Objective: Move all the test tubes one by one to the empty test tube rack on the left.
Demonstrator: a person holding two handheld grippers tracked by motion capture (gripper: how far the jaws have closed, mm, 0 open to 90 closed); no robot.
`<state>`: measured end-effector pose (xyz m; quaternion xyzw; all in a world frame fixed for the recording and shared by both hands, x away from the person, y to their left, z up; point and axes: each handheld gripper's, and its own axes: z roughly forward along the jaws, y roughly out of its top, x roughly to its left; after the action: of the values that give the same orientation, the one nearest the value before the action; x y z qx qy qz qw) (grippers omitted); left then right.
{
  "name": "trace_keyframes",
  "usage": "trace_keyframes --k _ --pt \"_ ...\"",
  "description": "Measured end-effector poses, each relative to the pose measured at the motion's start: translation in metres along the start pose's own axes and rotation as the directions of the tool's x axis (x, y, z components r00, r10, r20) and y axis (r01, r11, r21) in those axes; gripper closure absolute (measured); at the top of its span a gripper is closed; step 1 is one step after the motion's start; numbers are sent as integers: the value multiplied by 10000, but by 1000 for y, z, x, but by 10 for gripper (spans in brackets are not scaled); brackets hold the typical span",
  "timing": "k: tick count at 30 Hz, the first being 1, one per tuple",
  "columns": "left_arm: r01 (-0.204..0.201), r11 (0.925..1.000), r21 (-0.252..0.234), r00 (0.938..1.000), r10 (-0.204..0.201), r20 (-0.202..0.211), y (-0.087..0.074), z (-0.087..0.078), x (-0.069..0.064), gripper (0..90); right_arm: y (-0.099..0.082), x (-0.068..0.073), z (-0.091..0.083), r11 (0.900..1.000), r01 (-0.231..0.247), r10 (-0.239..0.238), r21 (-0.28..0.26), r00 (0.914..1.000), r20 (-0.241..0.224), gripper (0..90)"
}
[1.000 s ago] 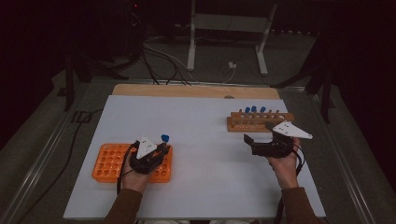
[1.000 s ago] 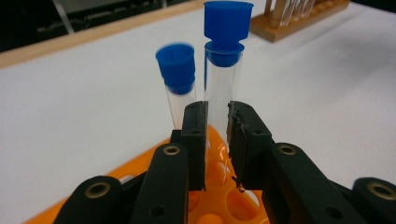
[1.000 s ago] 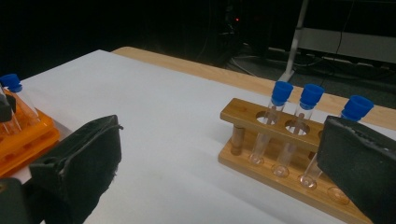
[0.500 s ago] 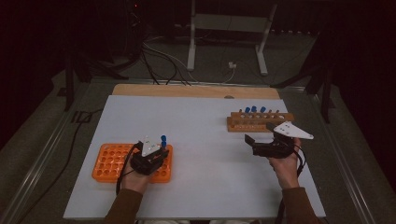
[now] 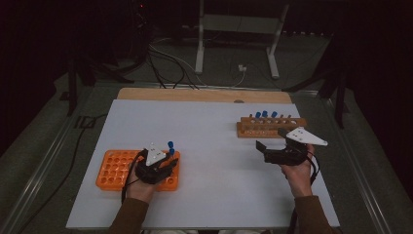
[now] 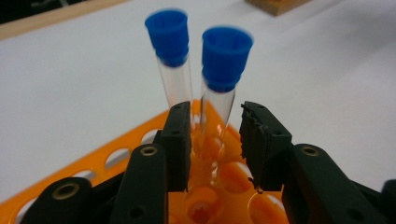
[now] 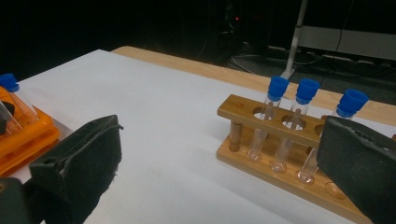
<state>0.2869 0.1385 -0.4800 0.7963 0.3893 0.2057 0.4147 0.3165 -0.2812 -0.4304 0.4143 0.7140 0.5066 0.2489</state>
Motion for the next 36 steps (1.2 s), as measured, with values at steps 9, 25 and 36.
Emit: trace_keyframes --k 9,25,36 --pt "74 9998 207 9995 -68 -306 2 0 -2 777 0 1 1 10000 20 -20 16 10000 -60 0" --pt "333 9982 -494 9993 -325 170 1 -16 5 571 0 -5 1 9998 -168 168 89 9998 60 0" --pt "1112 9795 -1677 9937 -1115 74 -1 -38 23 162 7 -21 3 9990 -397 384 228 9977 551 0"
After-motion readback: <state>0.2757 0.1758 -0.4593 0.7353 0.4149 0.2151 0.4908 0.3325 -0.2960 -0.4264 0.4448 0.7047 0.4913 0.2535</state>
